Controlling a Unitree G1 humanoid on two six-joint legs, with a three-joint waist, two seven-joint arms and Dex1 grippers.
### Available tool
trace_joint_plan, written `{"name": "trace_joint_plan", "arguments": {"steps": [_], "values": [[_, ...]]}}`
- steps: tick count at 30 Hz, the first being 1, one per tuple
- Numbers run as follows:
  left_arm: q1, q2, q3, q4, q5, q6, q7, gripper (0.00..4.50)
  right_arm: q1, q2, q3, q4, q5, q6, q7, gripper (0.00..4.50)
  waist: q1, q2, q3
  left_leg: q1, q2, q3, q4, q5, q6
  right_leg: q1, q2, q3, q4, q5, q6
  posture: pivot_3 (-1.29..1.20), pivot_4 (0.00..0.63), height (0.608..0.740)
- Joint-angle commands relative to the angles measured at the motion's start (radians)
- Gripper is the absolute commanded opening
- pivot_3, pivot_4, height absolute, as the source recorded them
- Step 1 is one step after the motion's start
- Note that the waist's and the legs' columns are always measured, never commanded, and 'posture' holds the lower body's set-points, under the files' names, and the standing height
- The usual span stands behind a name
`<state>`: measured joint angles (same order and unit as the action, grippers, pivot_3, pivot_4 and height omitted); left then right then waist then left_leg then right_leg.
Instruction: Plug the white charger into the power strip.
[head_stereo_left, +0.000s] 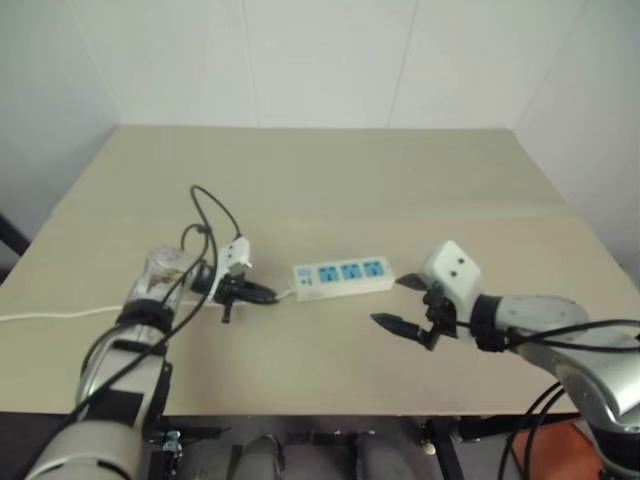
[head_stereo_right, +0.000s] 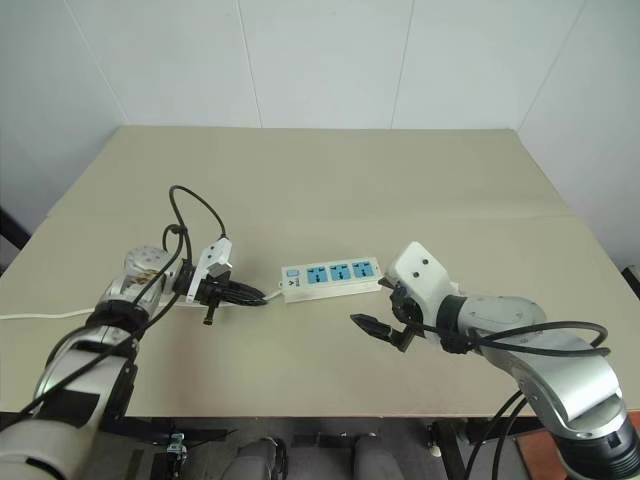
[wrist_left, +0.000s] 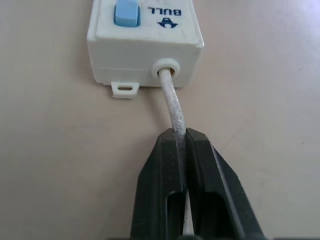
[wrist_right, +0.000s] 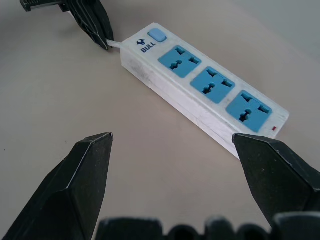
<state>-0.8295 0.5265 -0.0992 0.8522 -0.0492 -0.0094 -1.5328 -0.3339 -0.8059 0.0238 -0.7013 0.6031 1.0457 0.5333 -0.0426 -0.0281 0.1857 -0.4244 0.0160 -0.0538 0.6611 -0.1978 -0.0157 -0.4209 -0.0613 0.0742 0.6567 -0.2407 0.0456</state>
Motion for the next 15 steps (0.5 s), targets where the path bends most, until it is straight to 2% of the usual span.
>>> {"name": "trace_joint_plan", "arguments": {"steps": [1, 5, 8, 12, 15], "values": [[0.099, 0.053, 0.070, -0.359, -0.106, 0.294, 0.087, 0.02, -0.017, 0.012, 0.016, -0.005, -0.016, -0.007, -0.008, 4.50, 0.000, 0.000, 0.000, 0.000, 0.000, 0.000, 0.000, 0.000, 0.000, 0.000, 0.000, 0.000, 0.000, 0.000, 0.000, 0.00, 0.150, 0.740], [0.281, 0.115, 0.112, -0.772, -0.208, 0.565, 0.174, 0.02, -0.014, 0.023, 0.038, 0.011, -0.032, -0.022, -0.007, 4.50, -0.002, 0.000, 0.000, 0.000, 0.001, 0.000, 0.000, 0.000, 0.000, 0.000, 0.000, 0.000, 0.000, 0.000, 0.000, 0.00, 0.150, 0.740], [0.382, 0.144, 0.118, -0.967, -0.230, 0.705, 0.266, 0.02, -0.005, 0.026, 0.059, 0.024, -0.058, -0.042, -0.003, 4.50, 0.000, 0.000, 0.000, 0.002, 0.001, 0.000, 0.000, 0.000, 0.000, 0.001, 0.000, 0.000, 0.000, 0.000, 0.000, 0.00, 0.150, 0.740], [0.452, 0.146, 0.123, -1.101, -0.279, 0.818, 0.355, 0.02, 0.001, 0.036, 0.062, 0.046, -0.078, -0.064, 0.001, 4.50, 0.004, 0.000, 0.000, 0.002, 0.001, 0.000, 0.000, 0.000, 0.000, 0.001, 0.000, 0.000, 0.000, 0.000, 0.000, 0.00, 0.150, 0.740], [0.460, 0.178, 0.069, -1.084, -0.261, 0.787, 0.349, 0.02, -0.006, 0.038, 0.054, 0.061, -0.088, -0.073, 0.007, 4.50, 0.005, 0.000, 0.000, 0.002, 0.000, 0.000, 0.000, 0.000, 0.000, 0.001, 0.000, 0.000, 0.000, 0.000, 0.000, 0.00, 0.150, 0.740]]}}
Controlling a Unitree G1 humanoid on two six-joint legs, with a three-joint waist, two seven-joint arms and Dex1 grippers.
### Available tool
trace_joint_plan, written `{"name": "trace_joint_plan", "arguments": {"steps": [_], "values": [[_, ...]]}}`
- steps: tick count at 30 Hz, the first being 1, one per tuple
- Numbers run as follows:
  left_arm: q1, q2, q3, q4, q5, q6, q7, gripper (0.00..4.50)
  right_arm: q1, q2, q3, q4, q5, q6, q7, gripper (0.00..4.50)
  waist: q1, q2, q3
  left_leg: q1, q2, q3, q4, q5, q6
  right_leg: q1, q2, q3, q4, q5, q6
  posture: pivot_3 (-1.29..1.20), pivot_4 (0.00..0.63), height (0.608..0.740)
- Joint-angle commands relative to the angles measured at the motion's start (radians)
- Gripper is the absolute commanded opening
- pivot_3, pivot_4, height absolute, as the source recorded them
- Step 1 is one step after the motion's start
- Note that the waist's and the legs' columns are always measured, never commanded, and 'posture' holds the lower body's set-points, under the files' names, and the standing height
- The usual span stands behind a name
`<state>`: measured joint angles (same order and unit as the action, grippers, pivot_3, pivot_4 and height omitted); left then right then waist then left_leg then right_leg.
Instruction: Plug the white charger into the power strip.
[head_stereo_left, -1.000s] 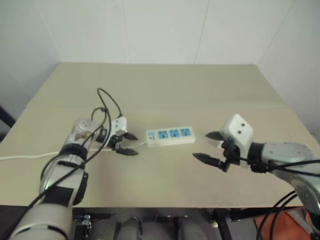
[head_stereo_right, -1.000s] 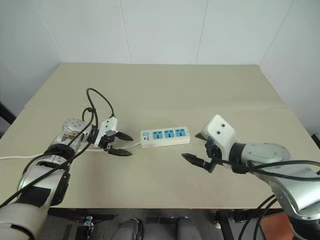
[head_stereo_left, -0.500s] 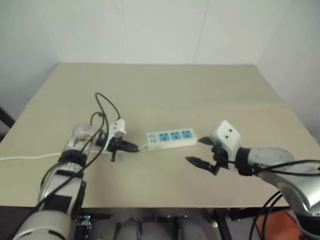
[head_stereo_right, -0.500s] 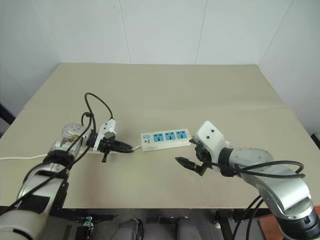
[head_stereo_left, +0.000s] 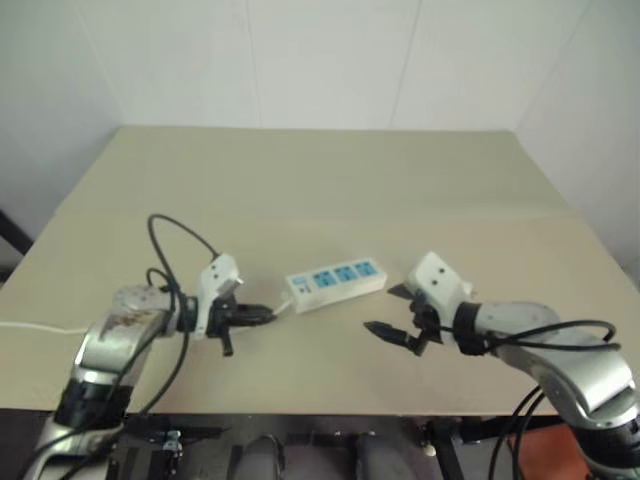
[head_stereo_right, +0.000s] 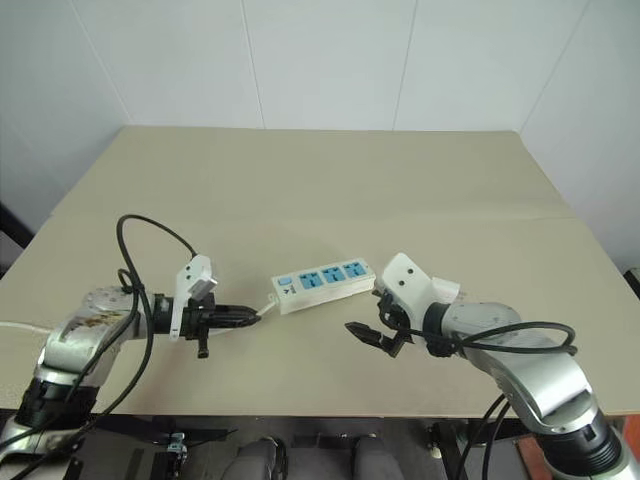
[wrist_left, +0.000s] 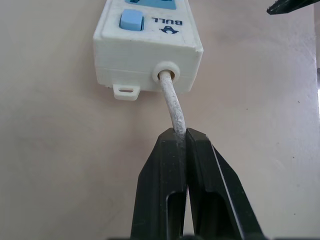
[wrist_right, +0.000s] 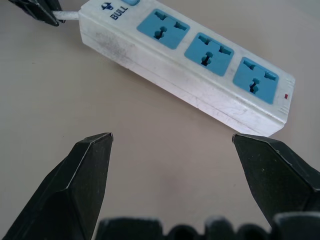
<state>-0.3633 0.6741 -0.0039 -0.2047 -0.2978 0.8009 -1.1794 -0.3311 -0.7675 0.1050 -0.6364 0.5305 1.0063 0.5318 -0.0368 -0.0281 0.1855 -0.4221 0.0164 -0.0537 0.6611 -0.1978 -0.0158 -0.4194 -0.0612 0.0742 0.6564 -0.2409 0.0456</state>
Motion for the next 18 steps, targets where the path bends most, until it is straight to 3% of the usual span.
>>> {"name": "trace_joint_plan", "arguments": {"steps": [1, 9, 11, 13, 14, 16, 18], "values": [[-0.012, 0.033, -0.033, -0.015, -0.013, -0.033, -0.001, 0.29, -0.013, -0.001, -0.026, 0.000, -0.018, -0.036, 0.011, 4.50, -0.002, 0.000, 0.000, 0.000, 0.000, 0.000, 0.000, 0.000, 0.000, 0.000, 0.000, 0.000, 0.000, 0.000, 0.000, 0.00, 0.150, 0.740], [-0.048, 0.082, 0.025, 0.048, -0.073, -0.136, -0.043, 2.84, -0.003, -0.033, -0.134, 0.006, -0.002, -0.035, 0.049, 4.50, -0.002, 0.000, 0.000, 0.000, 0.000, 0.001, 0.000, 0.000, 0.000, 0.000, 0.000, 0.000, -0.001, 0.000, 0.000, 0.00, 0.150, 0.740], [-0.036, 0.117, 0.088, 0.064, -0.118, -0.200, -0.101, 3.56, 0.001, -0.018, -0.208, -0.013, 0.046, -0.014, 0.050, 4.50, -0.005, 0.000, 0.000, 0.000, 0.000, 0.001, 0.000, 0.000, 0.000, -0.001, 0.000, 0.000, -0.001, 0.000, 0.000, 0.00, 0.150, 0.740], [-0.032, 0.083, 0.135, 0.128, -0.110, -0.376, -0.089, 4.24, 0.008, -0.016, -0.240, -0.026, 0.069, -0.002, 0.046, 4.50, -0.006, 0.000, 0.000, 0.000, 0.001, 0.001, 0.000, 0.000, 0.000, -0.001, 0.000, 0.000, -0.001, 0.000, -0.001, 0.00, 0.150, 0.740], [-0.039, 0.035, 0.156, 0.185, -0.097, -0.465, -0.039, 4.45, 0.013, -0.020, -0.241, -0.030, 0.068, 0.001, 0.043, 4.50, -0.005, 0.001, -0.001, 0.000, 0.001, 0.001, -0.001, 0.000, 0.000, -0.001, 0.000, 0.000, -0.001, 0.000, -0.001, 0.00, 0.150, 0.740], [-0.048, -0.069, 0.184, 0.368, -0.074, -0.717, -0.015, 4.45, 0.022, -0.007, -0.241, -0.021, 0.069, -0.013, 0.039, 4.50, 0.002, 0.002, -0.003, 0.002, 0.000, 0.001, -0.001, 0.000, 0.000, 0.002, 0.000, 0.000, -0.001, 0.000, -0.001, 0.00, 0.150, 0.740], [-0.061, -0.135, 0.207, 0.473, -0.083, -0.830, -0.006, 4.45, 0.025, 0.010, -0.243, -0.011, 0.074, -0.027, 0.036, 4.50, 0.008, 0.002, -0.002, 0.006, 0.000, 0.001, -0.001, 0.000, 0.000, 0.007, 0.000, 0.000, -0.003, 0.000, -0.001, 0.00, 0.150, 0.740]]}}
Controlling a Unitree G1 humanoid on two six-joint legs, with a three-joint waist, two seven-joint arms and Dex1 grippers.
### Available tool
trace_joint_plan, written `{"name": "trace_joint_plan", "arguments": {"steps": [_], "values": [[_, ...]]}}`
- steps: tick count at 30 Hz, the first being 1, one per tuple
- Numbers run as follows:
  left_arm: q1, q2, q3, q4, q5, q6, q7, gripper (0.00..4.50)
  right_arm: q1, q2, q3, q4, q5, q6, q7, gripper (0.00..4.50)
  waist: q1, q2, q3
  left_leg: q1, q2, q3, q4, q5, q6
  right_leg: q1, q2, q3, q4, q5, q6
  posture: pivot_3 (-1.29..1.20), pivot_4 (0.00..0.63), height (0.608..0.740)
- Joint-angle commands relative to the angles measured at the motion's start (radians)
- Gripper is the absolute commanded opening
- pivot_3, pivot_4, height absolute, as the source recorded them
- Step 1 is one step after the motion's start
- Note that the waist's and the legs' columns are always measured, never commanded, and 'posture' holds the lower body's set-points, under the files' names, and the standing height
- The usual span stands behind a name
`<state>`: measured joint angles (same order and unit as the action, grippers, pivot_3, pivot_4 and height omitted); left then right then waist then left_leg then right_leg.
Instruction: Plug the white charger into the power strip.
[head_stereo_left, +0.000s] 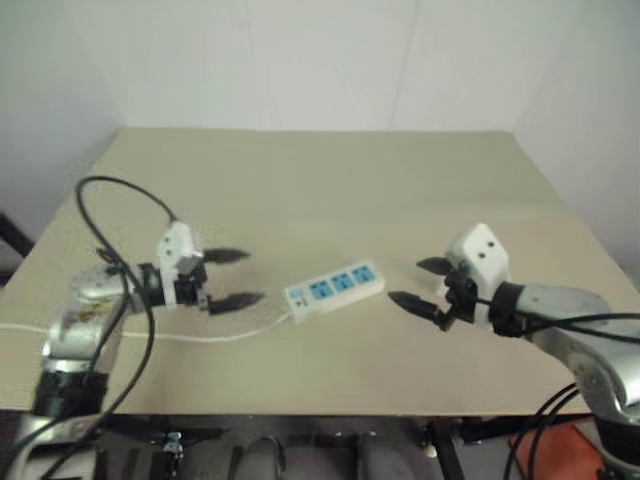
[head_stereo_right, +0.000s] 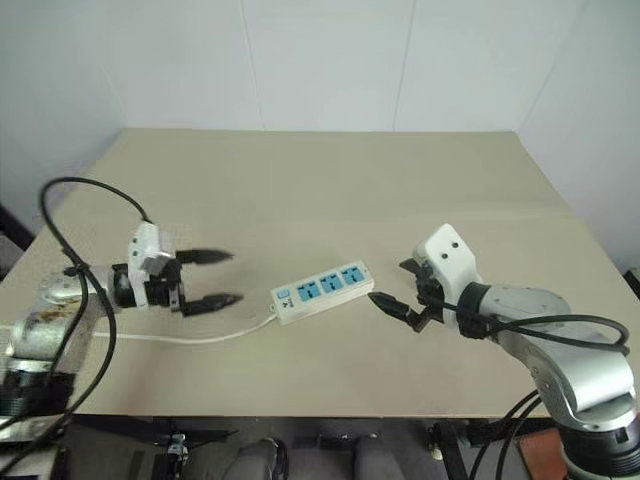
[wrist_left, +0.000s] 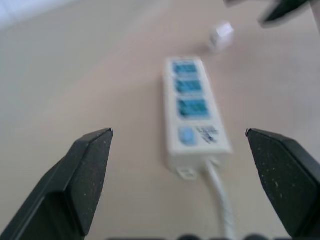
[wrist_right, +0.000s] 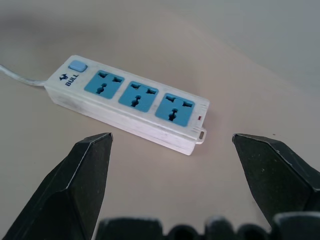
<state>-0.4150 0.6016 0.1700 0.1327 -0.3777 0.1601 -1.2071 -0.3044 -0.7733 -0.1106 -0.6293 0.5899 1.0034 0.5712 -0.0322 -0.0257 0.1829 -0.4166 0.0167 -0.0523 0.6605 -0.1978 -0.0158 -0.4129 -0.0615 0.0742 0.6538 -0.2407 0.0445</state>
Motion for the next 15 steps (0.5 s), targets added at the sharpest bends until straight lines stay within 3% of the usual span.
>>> {"name": "trace_joint_plan", "arguments": {"steps": [1, 6, 11, 15], "values": [[-0.004, -0.082, 0.025, 0.170, -0.005, -0.232, -0.006, 4.45, 0.002, 0.019, -0.013, -0.003, -0.001, -0.035, -0.007, 4.50, 0.005, -0.001, 0.000, 0.002, 0.000, 0.000, 0.000, 0.000, 0.000, 0.003, 0.000, 0.000, -0.002, 0.000, 0.000, 0.00, 0.150, 0.740], [0.047, -0.169, 0.004, 0.201, -0.073, -0.264, -0.066, 4.45, -0.001, 0.055, -0.004, 0.059, -0.039, -0.031, -0.062, 4.50, 0.005, -0.004, -0.001, 0.001, 0.000, 0.000, 0.000, 0.000, 0.000, 0.005, 0.000, -0.001, -0.007, 0.001, 0.000, 0.00, 0.150, 0.740], [0.108, -0.204, -0.052, 0.210, -0.050, -0.308, -0.116, 4.45, 0.013, 0.052, 0.017, 0.050, -0.061, -0.013, -0.090, 4.50, 0.009, -0.004, -0.001, 0.002, 0.001, -0.001, 0.000, 0.000, 0.000, 0.006, 0.000, -0.001, -0.006, 0.001, 0.000, 0.00, 0.150, 0.740], [0.065, -0.231, -0.080, 0.320, -0.002, -0.420, -0.109, 4.45, -0.013, 0.054, 0.029, 0.054, -0.074, -0.010, -0.103, 4.50, 0.013, -0.003, -0.001, 0.003, 0.000, -0.001, 0.000, 0.000, 0.000, 0.007, 0.000, -0.001, -0.007, 0.001, 0.000, 0.00, 0.150, 0.740]]}}
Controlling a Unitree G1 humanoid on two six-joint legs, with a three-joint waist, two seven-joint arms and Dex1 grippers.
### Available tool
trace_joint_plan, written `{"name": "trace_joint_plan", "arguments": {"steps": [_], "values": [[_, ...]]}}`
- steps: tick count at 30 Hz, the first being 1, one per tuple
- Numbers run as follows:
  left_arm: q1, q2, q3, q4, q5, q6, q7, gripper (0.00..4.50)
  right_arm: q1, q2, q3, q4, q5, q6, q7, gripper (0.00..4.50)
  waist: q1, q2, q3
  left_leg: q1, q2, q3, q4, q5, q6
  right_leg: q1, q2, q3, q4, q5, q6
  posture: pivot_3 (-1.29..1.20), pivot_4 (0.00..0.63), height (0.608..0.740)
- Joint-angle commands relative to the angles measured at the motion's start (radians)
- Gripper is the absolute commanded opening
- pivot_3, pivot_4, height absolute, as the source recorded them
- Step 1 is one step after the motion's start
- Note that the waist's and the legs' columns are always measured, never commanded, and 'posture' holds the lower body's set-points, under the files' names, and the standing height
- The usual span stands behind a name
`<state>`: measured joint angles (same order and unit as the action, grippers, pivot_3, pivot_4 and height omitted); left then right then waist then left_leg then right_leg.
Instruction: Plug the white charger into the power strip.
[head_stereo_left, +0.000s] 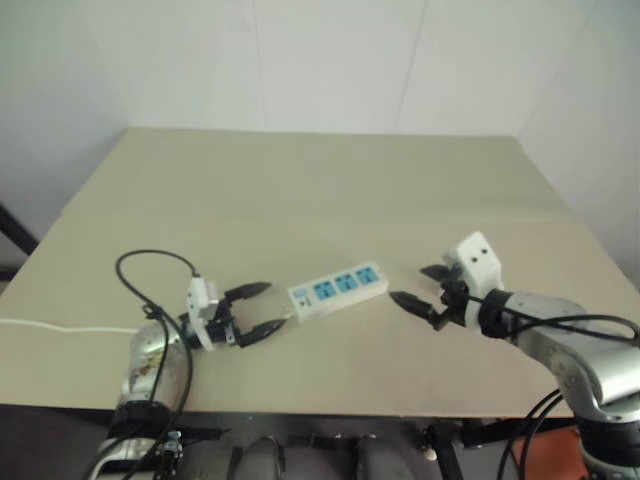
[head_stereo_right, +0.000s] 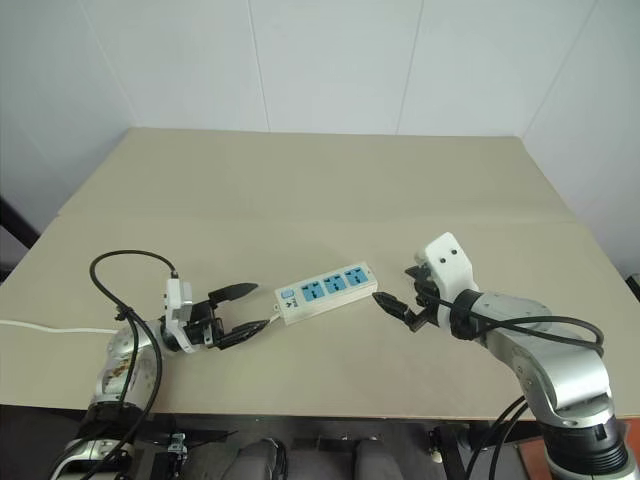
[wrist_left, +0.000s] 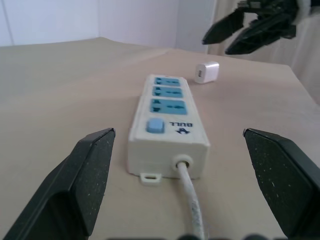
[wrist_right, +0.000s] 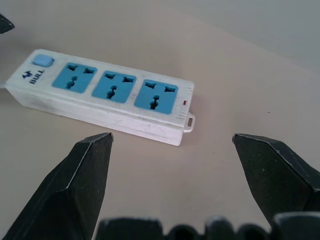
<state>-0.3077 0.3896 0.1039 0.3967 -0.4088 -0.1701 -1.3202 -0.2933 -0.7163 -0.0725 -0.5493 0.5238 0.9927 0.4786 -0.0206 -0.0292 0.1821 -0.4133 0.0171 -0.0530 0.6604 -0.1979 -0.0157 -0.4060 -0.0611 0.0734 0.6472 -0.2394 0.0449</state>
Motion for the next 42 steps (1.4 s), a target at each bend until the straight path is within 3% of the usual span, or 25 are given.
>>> {"name": "trace_joint_plan", "arguments": {"steps": [1, 17, 28, 38, 42], "values": [[-0.052, -0.027, -0.015, 0.078, 0.035, -0.111, 0.011, 4.45, -0.027, -0.001, -0.012, -0.028, -0.006, 0.002, -0.011, 4.50, 0.003, 0.000, 0.000, 0.000, 0.000, 0.000, 0.000, 0.000, 0.000, 0.000, 0.000, 0.000, 0.000, 0.000, 0.000, 0.00, 0.150, 0.740], [-0.257, -0.046, -0.074, 0.353, 0.107, -0.215, -0.055, 4.45, 0.049, 0.023, -0.062, -0.096, -0.009, 0.027, -0.070, 4.50, 0.002, 0.000, 0.000, 0.000, 0.000, 0.000, 0.000, 0.000, 0.000, 0.000, 0.000, 0.000, -0.001, 0.000, 0.001, 0.00, 0.150, 0.740], [-0.281, -0.066, -0.115, 0.389, 0.193, -0.237, 0.031, 4.45, 0.040, 0.058, -0.088, -0.110, -0.004, 0.048, -0.116, 4.50, 0.004, 0.000, 0.000, -0.001, 0.000, -0.001, 0.000, 0.000, 0.000, 0.001, 0.000, 0.000, -0.001, -0.001, 0.003, 0.00, 0.150, 0.740], [-0.238, -0.055, -0.121, 0.335, 0.190, -0.171, 0.049, 4.45, 0.087, 0.031, -0.100, -0.140, -0.015, 0.097, -0.131, 4.50, 0.004, 0.000, 0.000, -0.001, 0.000, -0.001, 0.000, 0.000, 0.000, 0.001, 0.000, -0.001, -0.001, -0.004, 0.007, 0.00, 0.150, 0.740], [-0.230, -0.056, -0.142, 0.340, 0.206, -0.181, 0.034, 3.59, 0.079, 0.036, -0.068, -0.141, -0.020, 0.102, -0.132, 4.50, 0.000, 0.000, 0.000, 0.001, 0.000, -0.001, -0.001, 0.000, 0.000, 0.001, 0.000, 0.000, -0.001, -0.004, 0.007, 0.00, 0.150, 0.740]]}}
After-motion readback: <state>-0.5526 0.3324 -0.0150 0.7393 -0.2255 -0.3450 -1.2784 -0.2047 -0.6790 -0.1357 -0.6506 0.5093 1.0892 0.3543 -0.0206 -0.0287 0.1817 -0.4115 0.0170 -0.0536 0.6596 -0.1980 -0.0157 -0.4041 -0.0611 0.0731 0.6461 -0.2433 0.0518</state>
